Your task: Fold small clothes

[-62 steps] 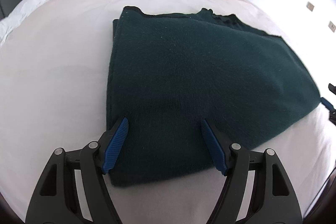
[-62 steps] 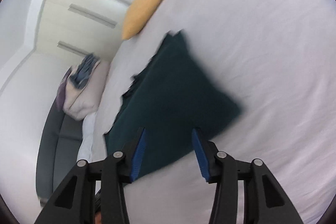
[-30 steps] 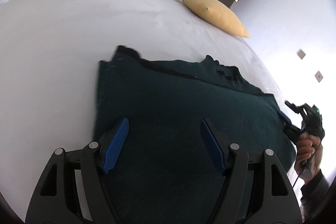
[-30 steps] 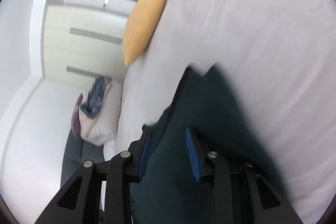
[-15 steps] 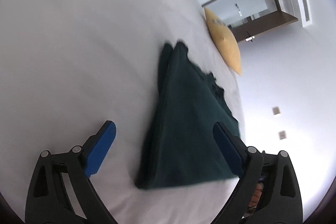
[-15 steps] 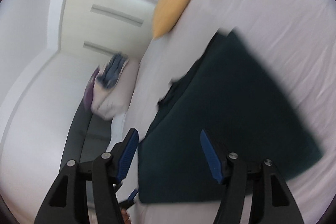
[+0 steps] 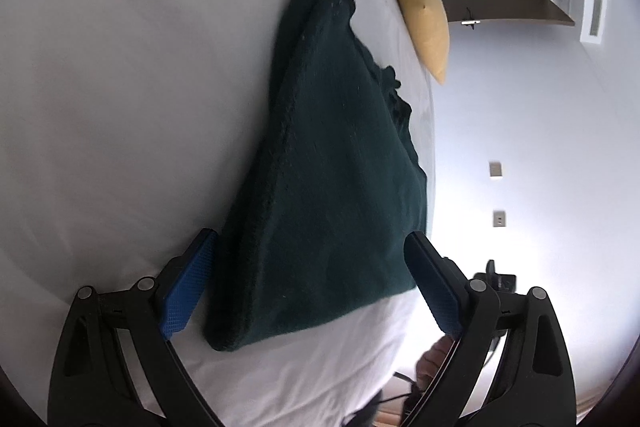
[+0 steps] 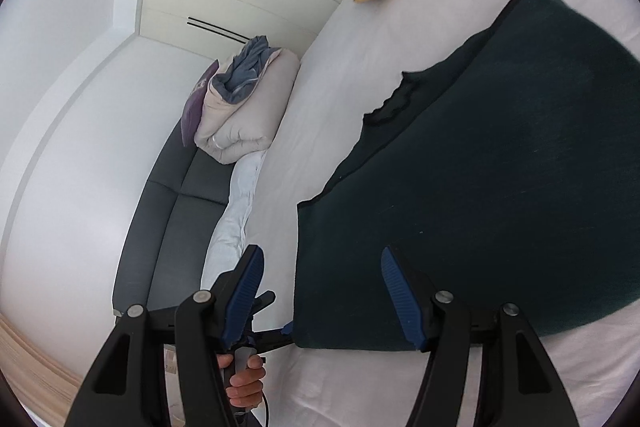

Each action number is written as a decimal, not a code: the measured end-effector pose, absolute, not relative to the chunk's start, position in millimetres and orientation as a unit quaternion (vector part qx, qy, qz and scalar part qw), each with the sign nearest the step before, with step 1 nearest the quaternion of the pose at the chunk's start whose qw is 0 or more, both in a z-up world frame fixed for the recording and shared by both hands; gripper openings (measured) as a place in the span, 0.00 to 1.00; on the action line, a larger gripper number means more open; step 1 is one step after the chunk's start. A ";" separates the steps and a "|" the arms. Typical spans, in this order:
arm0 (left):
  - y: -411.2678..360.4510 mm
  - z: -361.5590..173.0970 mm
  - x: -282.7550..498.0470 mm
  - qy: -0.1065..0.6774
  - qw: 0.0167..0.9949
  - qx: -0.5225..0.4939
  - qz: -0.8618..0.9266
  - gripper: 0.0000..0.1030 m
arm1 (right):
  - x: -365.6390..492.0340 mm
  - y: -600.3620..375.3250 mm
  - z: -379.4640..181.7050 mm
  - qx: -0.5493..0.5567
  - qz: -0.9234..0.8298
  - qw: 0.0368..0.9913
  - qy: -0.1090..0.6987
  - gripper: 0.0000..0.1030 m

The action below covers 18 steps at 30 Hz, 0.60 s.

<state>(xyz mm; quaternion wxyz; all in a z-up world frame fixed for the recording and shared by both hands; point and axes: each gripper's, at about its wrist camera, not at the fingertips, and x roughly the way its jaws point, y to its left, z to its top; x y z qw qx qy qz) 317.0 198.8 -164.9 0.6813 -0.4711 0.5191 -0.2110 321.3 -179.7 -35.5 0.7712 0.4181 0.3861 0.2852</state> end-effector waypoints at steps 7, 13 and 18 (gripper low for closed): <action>185.4 -191.5 332.2 0.548 0.622 -0.508 -0.233 0.49 | 337.7 -152.7 -33.5 0.403 0.298 0.767 0.400 0.64; 191.0 -207.2 318.3 0.529 0.619 -0.532 -0.231 0.15 | 359.4 -127.8 -32.8 0.382 0.310 0.763 0.418 0.64; 190.6 -195.4 312.4 0.508 0.638 -0.530 -0.233 0.08 | 383.5 -100.3 -42.6 0.361 0.316 0.756 0.446 0.64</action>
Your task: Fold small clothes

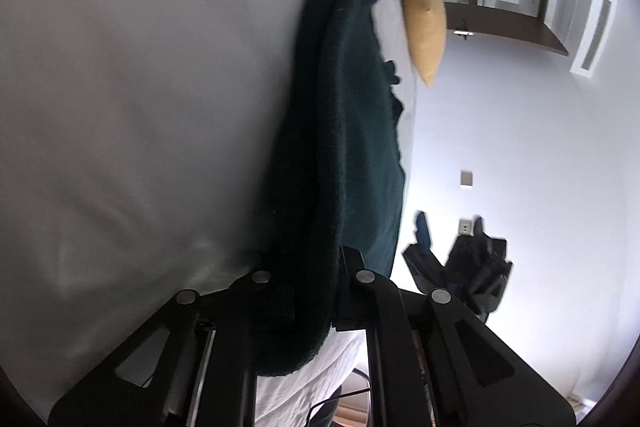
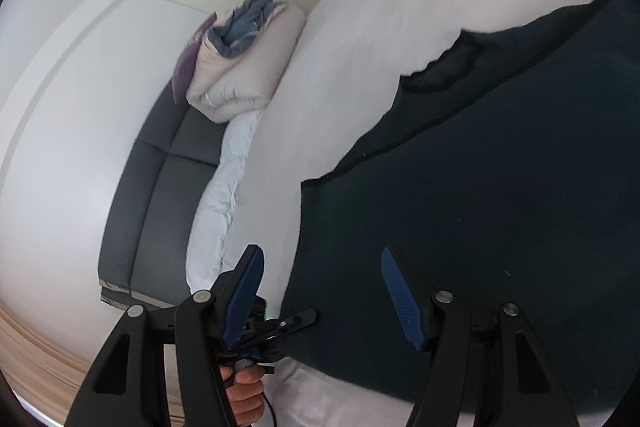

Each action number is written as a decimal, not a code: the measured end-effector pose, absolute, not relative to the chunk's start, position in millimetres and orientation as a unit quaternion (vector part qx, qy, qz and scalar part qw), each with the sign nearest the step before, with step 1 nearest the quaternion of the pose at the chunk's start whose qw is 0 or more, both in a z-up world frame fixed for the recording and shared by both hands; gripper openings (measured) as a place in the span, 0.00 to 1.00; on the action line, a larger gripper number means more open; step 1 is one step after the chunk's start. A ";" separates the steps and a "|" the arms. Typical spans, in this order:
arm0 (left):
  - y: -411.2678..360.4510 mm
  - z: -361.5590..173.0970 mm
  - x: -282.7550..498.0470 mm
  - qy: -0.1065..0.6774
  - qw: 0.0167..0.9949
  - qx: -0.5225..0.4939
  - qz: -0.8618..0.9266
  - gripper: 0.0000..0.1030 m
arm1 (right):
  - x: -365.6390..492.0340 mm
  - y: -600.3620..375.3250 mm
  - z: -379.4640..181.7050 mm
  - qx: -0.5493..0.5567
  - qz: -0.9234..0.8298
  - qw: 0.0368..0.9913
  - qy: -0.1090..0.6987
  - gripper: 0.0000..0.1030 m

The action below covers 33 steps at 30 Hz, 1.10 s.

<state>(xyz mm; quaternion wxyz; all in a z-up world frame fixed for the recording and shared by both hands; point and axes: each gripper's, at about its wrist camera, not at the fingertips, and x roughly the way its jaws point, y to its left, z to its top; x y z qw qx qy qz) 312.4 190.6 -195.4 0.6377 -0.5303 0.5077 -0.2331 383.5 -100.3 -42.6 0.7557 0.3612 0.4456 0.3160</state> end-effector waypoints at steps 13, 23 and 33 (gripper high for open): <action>95.1 -92.6 338.6 0.494 0.735 -0.388 -0.255 0.08 | 426.2 -115.7 -59.7 0.374 0.332 0.719 0.483 0.73; -32.1 -100.0 346.4 0.537 0.748 -0.274 -0.279 0.08 | 455.4 -154.0 -71.5 0.401 0.353 0.680 0.502 0.87; -71.4 -94.8 341.4 0.544 0.768 -0.213 -0.261 0.08 | 468.6 -172.4 -66.4 0.366 0.313 0.726 0.492 0.70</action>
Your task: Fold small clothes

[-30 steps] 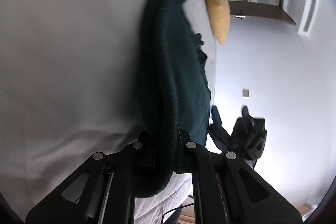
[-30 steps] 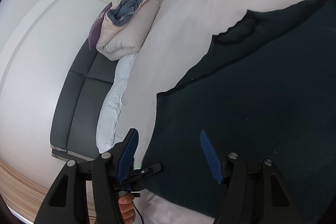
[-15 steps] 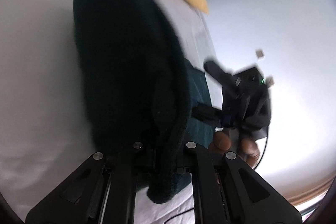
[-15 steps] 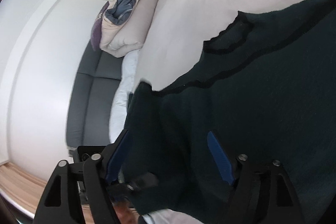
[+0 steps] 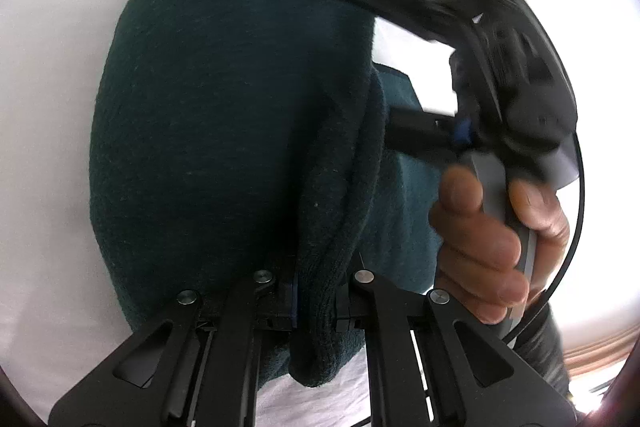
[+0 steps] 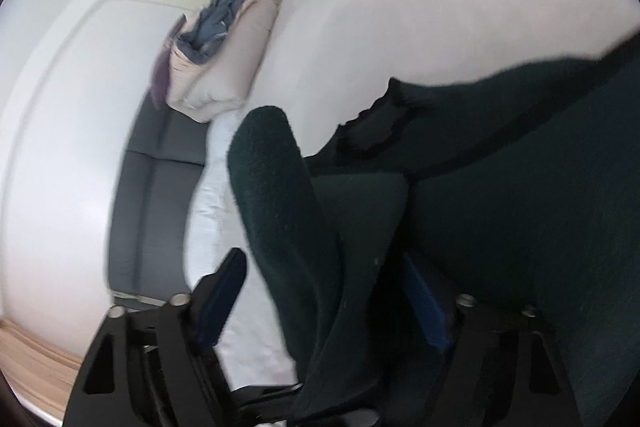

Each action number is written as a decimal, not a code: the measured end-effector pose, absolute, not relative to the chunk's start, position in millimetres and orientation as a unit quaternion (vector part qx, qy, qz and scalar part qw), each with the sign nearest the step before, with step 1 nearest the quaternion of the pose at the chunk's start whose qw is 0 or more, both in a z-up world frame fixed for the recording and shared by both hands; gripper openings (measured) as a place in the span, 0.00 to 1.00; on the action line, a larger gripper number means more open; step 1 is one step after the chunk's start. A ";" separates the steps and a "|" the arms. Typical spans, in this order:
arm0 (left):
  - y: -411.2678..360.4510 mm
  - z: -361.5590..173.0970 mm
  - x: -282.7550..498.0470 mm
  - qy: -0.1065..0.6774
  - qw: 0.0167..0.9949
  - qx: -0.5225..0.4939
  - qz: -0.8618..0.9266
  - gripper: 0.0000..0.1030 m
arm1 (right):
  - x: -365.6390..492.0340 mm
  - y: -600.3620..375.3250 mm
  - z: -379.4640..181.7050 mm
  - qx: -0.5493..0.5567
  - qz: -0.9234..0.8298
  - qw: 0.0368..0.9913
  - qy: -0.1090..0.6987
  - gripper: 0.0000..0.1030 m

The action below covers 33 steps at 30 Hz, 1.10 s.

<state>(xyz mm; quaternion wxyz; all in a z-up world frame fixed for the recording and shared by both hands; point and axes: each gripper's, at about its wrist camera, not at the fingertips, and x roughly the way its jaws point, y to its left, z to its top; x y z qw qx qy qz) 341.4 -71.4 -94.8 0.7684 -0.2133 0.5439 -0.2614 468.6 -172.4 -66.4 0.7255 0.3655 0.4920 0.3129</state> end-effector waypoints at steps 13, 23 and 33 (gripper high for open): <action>-106.8 -76.1 339.8 0.543 0.769 -0.186 -0.282 0.08 | 492.3 -193.3 -39.4 0.332 0.283 0.784 0.442 0.14; -111.7 -63.7 353.7 0.546 0.761 -0.155 -0.314 0.08 | 496.0 -245.6 -32.8 0.288 0.241 0.809 0.452 0.13; -122.5 -65.1 382.5 0.562 0.748 -0.153 -0.318 0.08 | 496.7 -308.0 -46.8 0.253 0.209 0.817 0.474 0.13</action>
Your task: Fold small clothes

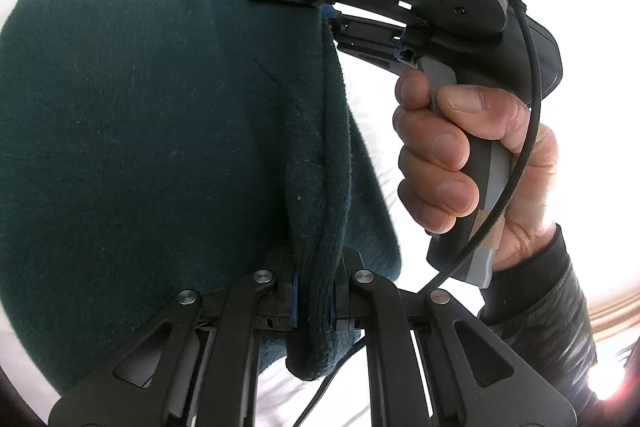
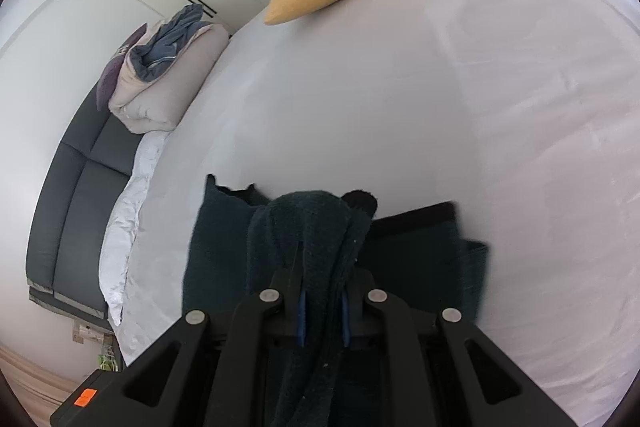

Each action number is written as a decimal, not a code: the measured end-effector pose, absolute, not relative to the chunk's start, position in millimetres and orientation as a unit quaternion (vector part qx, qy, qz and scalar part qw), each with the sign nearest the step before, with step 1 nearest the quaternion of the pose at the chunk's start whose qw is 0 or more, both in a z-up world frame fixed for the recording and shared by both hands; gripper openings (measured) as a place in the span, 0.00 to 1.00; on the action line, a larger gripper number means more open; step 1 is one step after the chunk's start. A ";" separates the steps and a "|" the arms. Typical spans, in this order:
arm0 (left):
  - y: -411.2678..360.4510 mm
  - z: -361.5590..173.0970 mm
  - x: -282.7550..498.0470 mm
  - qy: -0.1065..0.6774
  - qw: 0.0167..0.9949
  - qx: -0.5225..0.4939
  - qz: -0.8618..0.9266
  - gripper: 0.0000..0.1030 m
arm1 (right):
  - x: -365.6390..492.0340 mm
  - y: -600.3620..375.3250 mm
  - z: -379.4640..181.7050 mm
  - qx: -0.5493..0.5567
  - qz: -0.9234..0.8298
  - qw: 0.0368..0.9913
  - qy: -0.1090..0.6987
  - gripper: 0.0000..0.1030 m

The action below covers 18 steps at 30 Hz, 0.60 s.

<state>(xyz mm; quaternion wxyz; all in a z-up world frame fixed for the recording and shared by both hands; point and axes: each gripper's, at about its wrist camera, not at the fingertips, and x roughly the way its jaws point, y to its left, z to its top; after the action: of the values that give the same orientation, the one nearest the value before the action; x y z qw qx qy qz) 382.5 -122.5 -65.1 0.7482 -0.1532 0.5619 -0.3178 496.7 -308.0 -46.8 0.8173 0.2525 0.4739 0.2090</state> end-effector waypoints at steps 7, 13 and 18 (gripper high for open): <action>-116.5 -79.2 385.0 0.563 0.753 -0.149 -0.306 0.08 | 498.4 -328.3 -54.9 0.239 0.205 0.812 0.491 0.13; -112.8 -70.3 377.2 0.557 0.767 -0.129 -0.290 0.08 | 500.9 -333.0 -60.1 0.236 0.206 0.808 0.498 0.13; -102.1 -67.2 374.3 0.542 0.774 -0.140 -0.297 0.16 | 504.8 -332.9 -63.3 0.235 0.200 0.808 0.502 0.13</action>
<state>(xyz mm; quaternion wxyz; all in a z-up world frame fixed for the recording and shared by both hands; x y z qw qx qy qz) 374.3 -102.1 -67.2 0.7738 -0.1399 0.5417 -0.2969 504.8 -332.9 -63.3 0.8080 0.2353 0.5016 0.2005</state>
